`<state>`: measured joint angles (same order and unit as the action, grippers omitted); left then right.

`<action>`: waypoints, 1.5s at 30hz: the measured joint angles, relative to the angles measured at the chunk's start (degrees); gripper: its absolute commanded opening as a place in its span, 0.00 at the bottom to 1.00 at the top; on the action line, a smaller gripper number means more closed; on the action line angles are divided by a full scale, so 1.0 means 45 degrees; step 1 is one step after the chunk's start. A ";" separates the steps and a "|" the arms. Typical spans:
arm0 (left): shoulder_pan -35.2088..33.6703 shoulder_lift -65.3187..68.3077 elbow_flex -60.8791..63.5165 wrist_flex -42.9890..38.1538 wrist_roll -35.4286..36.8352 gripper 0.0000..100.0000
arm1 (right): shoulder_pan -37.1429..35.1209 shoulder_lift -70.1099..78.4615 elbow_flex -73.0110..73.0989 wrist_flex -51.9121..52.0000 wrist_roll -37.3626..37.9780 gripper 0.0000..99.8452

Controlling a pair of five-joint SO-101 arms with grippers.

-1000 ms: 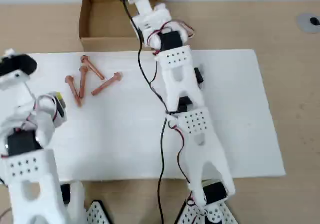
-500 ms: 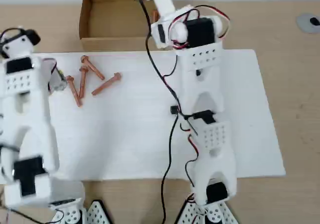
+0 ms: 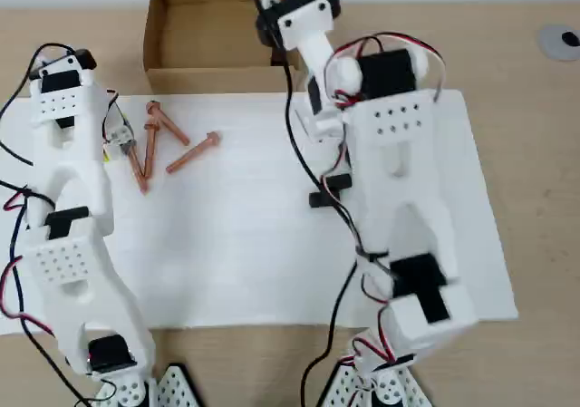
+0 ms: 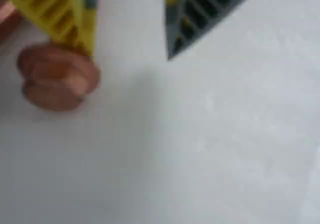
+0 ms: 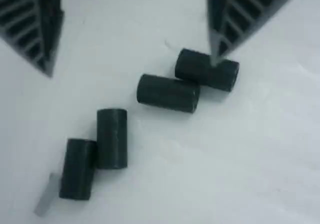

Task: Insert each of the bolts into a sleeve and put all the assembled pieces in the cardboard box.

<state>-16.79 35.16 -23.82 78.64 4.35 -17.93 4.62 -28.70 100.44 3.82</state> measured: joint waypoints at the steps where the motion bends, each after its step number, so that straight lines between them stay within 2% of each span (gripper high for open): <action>1: 0.0078 0.0137 -0.0156 0.0000 0.0000 0.11 | 0.0000 -0.0313 0.0293 -0.0078 0.0000 0.25; 11: 0.0957 0.0274 -0.0508 0.0000 0.0000 0.11 | 0.0000 -0.1035 0.1895 -0.0254 0.0000 0.25; 21: 0.1074 0.0254 -0.0508 0.0078 0.0254 0.11 | 0.0000 -0.1035 0.2286 -0.0254 0.0000 0.25; 32: 0.2247 -0.1114 -0.0996 0.1719 0.0254 0.11 | 0.0000 -0.1035 0.3302 -0.0840 0.0000 0.25; 45: 0.2168 -0.1192 -0.0606 0.0957 0.0098 0.11 | 0.0000 -0.1035 0.3380 -0.0879 0.0078 0.25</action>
<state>-7.03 29.80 -26.55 82.95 4.79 -17.93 -0.04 -13.49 96.48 4.18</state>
